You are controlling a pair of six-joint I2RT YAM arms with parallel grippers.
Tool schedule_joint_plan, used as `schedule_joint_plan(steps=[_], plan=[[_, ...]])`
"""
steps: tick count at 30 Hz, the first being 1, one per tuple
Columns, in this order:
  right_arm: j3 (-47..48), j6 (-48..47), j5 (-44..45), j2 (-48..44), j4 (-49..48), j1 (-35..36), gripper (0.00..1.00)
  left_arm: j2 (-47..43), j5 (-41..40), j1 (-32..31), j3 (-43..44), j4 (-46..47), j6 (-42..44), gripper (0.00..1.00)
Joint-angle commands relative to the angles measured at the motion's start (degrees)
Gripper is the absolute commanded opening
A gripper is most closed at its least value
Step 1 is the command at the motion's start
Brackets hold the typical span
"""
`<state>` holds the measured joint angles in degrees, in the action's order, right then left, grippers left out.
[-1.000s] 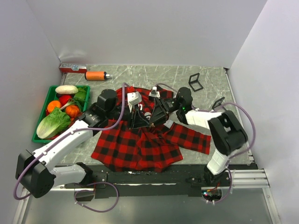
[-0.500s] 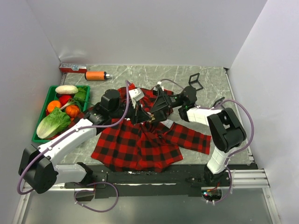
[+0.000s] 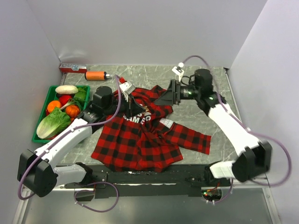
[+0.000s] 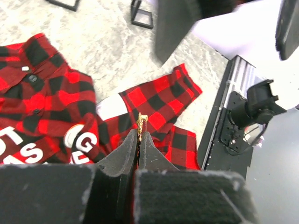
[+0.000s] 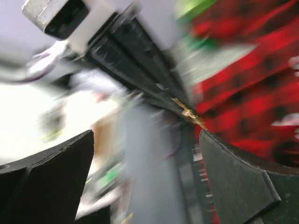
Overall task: Pin the brooch onto the clothing
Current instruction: Pass from the right arm to the left, then pass from the left arm to the right
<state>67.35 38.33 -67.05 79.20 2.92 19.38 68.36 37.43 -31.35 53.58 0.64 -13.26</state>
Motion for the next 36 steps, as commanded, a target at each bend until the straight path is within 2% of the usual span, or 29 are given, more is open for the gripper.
schedule_joint_plan(steps=[1, 3, 5, 7, 9, 11, 12, 15, 17, 19, 21, 29, 36], plan=[[2.1, -24.0, 34.0, -12.7, 30.5, 2.3, 1.00, -2.9, -2.4, 0.9, 0.4, -0.5, -0.2, 0.01], [-1.4, -23.7, 44.3, -18.4, 27.4, 6.3, 1.00, -3.8, -2.7, 1.3, -0.1, 0.6, -0.5, 0.01], [-5.8, -23.0, 51.5, -27.3, 19.3, 7.0, 1.00, -5.3, -2.3, 1.6, -0.8, 1.9, -1.8, 0.01], [-13.0, -21.9, 53.6, -34.4, 12.8, 6.7, 1.00, -6.1, -1.7, 1.8, -1.3, 3.6, -3.5, 0.01], [-19.4, -19.4, 56.9, -37.7, 4.6, 6.6, 1.00, -6.3, 0.4, 2.1, -2.0, 4.9, -5.0, 0.01], [-23.6, -15.0, 56.6, -40.6, -5.0, 6.7, 1.00, -6.0, 2.5, 2.3, -2.3, 6.8, -7.6, 0.01], [-27.5, -14.4, 52.3, -41.1, -8.4, 6.7, 1.00, -5.9, 4.6, 2.3, -2.2, 7.3, -8.3, 0.01], [-32.7, -11.5, 47.1, -41.4, -17.1, 6.8, 0.99, -5.0, 9.0, 2.3, -2.1, 9.0, -10.8, 0.01], [-33.9, -12.0, 45.9, -40.6, -18.8, 7.9, 0.89, -4.3, 11.5, 2.3, -2.5, 10.6, -13.0, 0.01], [-33.3, -13.0, 45.6, -38.9, -17.6, 9.3, 0.83, -3.2, 15.5, 2.3, -2.9, 14.0, -15.9, 0.01], [-32.7, -13.6, 44.2, -37.9, -17.7, 11.7, 0.81, -2.4, 17.5, 2.3, -3.6, 17.3, -17.8, 0.01], [-32.5, -12.7, 40.6, -35.3, -25.8, 16.6, 0.72, -0.1, 20.8, 2.3, -4.1, 20.2, -20.8, 0.01], [-29.0, -16.0, 41.9, -30.3, -23.5, 20.6, 0.63, -0.5, 22.9, 2.3, -5.2, 24.5, -23.7, 0.01]])
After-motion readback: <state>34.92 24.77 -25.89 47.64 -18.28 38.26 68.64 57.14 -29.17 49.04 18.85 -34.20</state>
